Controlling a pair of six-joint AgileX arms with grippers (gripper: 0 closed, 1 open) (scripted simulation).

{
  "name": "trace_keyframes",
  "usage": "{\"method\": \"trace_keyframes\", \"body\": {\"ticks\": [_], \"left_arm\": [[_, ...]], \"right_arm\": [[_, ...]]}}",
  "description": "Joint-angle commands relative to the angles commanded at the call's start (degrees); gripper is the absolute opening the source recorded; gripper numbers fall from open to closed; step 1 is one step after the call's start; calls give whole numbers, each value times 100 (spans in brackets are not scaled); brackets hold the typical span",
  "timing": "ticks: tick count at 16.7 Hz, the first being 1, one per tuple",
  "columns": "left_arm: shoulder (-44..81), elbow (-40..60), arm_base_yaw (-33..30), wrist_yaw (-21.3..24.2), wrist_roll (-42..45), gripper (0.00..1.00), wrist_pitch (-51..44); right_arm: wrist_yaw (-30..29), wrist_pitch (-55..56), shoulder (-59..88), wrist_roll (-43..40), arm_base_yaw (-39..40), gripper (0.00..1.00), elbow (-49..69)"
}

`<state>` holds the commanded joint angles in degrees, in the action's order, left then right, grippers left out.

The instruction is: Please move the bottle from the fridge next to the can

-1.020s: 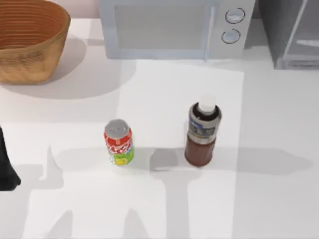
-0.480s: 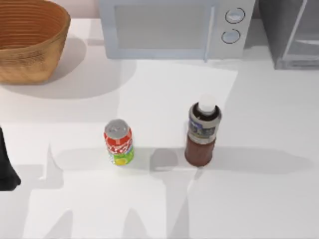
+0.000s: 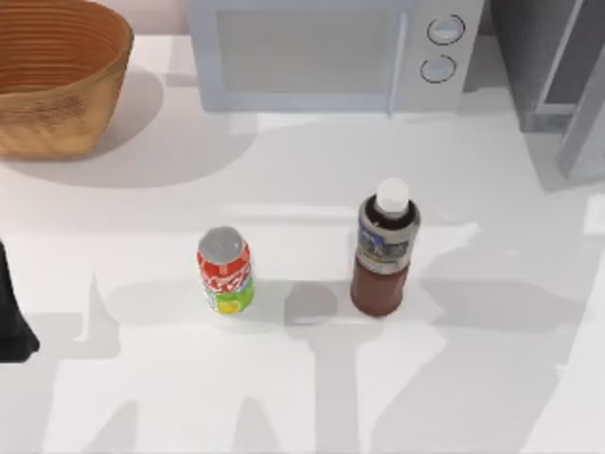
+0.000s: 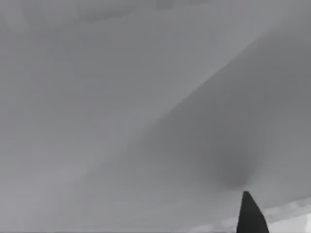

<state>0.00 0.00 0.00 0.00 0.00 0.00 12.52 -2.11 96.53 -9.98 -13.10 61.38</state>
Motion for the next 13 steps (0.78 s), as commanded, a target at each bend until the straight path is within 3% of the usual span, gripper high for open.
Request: {"method": "trace_keyframes", "body": {"ticks": [5,13], "left_arm": [[0,0,0,0,0,100,0],[0,0,0,0,0,100,0]], "right_arm": [[-978,511,-362,882,1121,100,-424],[-1064,457,-128,898,1068,100,-236]]}}
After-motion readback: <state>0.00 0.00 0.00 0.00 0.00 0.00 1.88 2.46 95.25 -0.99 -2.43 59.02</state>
